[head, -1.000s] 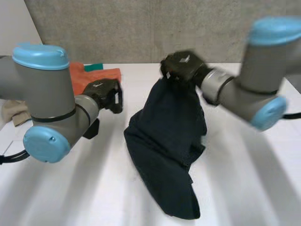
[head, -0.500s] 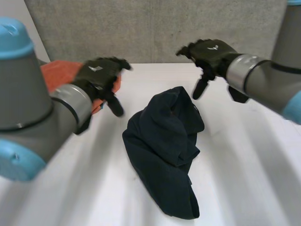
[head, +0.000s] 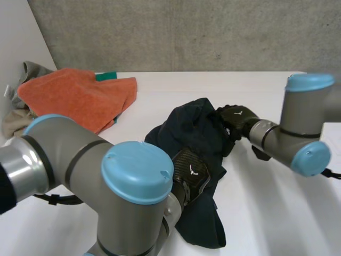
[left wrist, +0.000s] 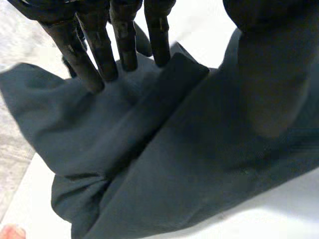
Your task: Fold the laundry.
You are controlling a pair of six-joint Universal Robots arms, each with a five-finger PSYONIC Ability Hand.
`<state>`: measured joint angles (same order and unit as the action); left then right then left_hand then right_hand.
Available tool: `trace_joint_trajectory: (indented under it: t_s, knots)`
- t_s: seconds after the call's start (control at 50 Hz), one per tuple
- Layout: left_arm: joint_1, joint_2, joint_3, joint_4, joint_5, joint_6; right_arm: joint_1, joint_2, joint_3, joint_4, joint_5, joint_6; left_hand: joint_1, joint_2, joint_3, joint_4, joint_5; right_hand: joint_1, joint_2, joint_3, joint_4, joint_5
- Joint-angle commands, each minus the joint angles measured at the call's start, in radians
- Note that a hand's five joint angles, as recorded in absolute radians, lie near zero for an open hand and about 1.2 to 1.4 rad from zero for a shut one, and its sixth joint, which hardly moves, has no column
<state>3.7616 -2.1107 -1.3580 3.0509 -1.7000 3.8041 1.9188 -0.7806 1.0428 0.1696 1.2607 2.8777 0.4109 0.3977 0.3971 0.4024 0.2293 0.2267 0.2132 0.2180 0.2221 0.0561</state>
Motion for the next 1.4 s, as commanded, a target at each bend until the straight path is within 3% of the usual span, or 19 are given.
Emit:
trace_joint_trajectory:
  t_s: [0.02,0.08,0.1,0.18,0.3,0.42,0.48,0.56,0.7,0.82,0.86,0.88,0.9,0.94,0.98,1.08,1.2,1.34,1.4]
  knots:
    - [0.006,-0.057,0.025,0.014,0.014,0.006,0.035,0.098,-0.059,-0.077,0.042,0.025,0.541,0.554,0.555,0.550,0.548,0.346,0.360,0.355,0.351,0.342]
    - [0.004,-0.064,0.039,0.014,0.017,0.003,0.045,0.116,-0.075,-0.081,0.063,0.034,0.958,0.971,0.972,0.966,0.965,1.003,1.016,1.011,1.007,0.999]
    - [0.004,-0.061,0.042,0.011,0.017,0.000,0.043,0.115,-0.078,-0.081,0.069,0.035,0.985,0.998,0.999,0.994,0.992,1.156,1.169,1.165,1.160,1.152]
    - [0.009,-0.023,0.053,-0.003,0.017,-0.038,0.028,0.063,-0.072,-0.068,0.109,0.034,0.985,0.999,0.999,0.994,0.992,1.170,1.183,1.178,1.174,1.166]
    - [0.059,0.155,0.040,-0.004,0.040,-0.270,-0.035,-0.159,-0.006,-0.088,0.120,0.020,0.985,0.999,0.999,0.994,0.992,1.170,1.183,1.178,1.174,1.166]
    - [0.183,0.296,0.016,-0.012,0.086,-0.524,-0.093,-0.319,-0.036,-0.105,0.030,0.018,0.985,0.999,0.999,0.994,0.992,1.170,1.183,1.178,1.174,1.166]
    - [0.222,0.304,-0.001,-0.007,0.103,-0.586,-0.092,-0.328,-0.079,-0.099,-0.006,0.023,0.985,0.999,0.999,0.994,0.992,1.170,1.183,1.178,1.174,1.166]
    - [0.280,0.270,-0.019,-0.006,0.138,-0.647,-0.069,-0.301,-0.144,-0.079,-0.056,0.035,0.985,0.999,0.999,0.994,0.992,1.170,1.183,1.178,1.174,1.166]
    - [0.383,0.049,0.029,-0.027,0.180,-0.695,0.025,-0.082,-0.254,-0.119,-0.107,0.022,0.985,0.999,0.999,0.994,0.992,1.170,1.183,1.178,1.174,1.166]
    - [0.471,-0.132,0.149,-0.187,0.154,-0.736,0.091,0.151,-0.352,-0.171,-0.107,-0.026,0.985,0.999,0.999,0.994,0.992,1.170,1.183,1.178,1.174,1.166]
    - [0.490,-0.149,0.169,-0.233,0.151,-0.745,0.111,0.199,-0.374,-0.188,-0.104,-0.044,0.977,0.990,0.991,0.985,0.984,0.778,0.792,0.787,0.783,0.774]
    - [0.506,-0.141,0.180,-0.265,0.152,-0.753,0.130,0.239,-0.395,-0.194,-0.097,-0.066,0.646,0.659,0.659,0.654,0.653,0.058,0.071,0.067,0.062,0.054]
    - [0.512,-0.134,0.181,-0.271,0.151,-0.755,0.141,0.256,-0.405,-0.199,-0.087,-0.078,0.494,0.507,0.508,0.502,0.501,-0.052,-0.039,-0.044,-0.048,-0.056]
    - [0.532,-0.095,0.174,-0.264,0.157,-0.755,0.150,0.264,-0.428,-0.196,-0.034,-0.115,0.058,0.071,0.072,0.067,0.065,-0.052,-0.039,-0.044,-0.048,-0.056]
    - [0.543,-0.057,0.163,-0.254,0.168,-0.753,0.147,0.247,-0.434,-0.191,0.014,-0.126,-0.214,-0.201,-0.200,-0.205,-0.207,-0.052,-0.039,-0.044,-0.048,-0.056]
    - [0.570,0.125,0.105,-0.196,0.237,-0.709,0.120,0.089,-0.386,-0.125,0.123,-0.069,-0.236,-0.223,-0.223,-0.228,-0.229,-0.052,-0.039,-0.044,-0.048,-0.056]
    - [0.537,0.271,0.034,-0.152,0.247,-0.629,0.063,-0.098,-0.248,0.001,0.077,-0.058,-0.236,-0.223,-0.223,-0.228,-0.229,-0.052,-0.039,-0.044,-0.048,-0.056]
    - [0.362,0.336,-0.061,-0.100,0.230,-0.428,-0.023,-0.267,-0.050,0.166,-0.044,-0.216,-0.224,-0.211,-0.210,-0.216,-0.217,-0.052,-0.039,-0.044,-0.048,-0.056]
    - [0.244,0.325,-0.087,-0.095,0.209,-0.315,-0.053,-0.292,0.038,0.232,-0.081,-0.339,-0.048,-0.035,-0.034,-0.040,-0.041,0.012,0.026,0.021,0.017,0.008]
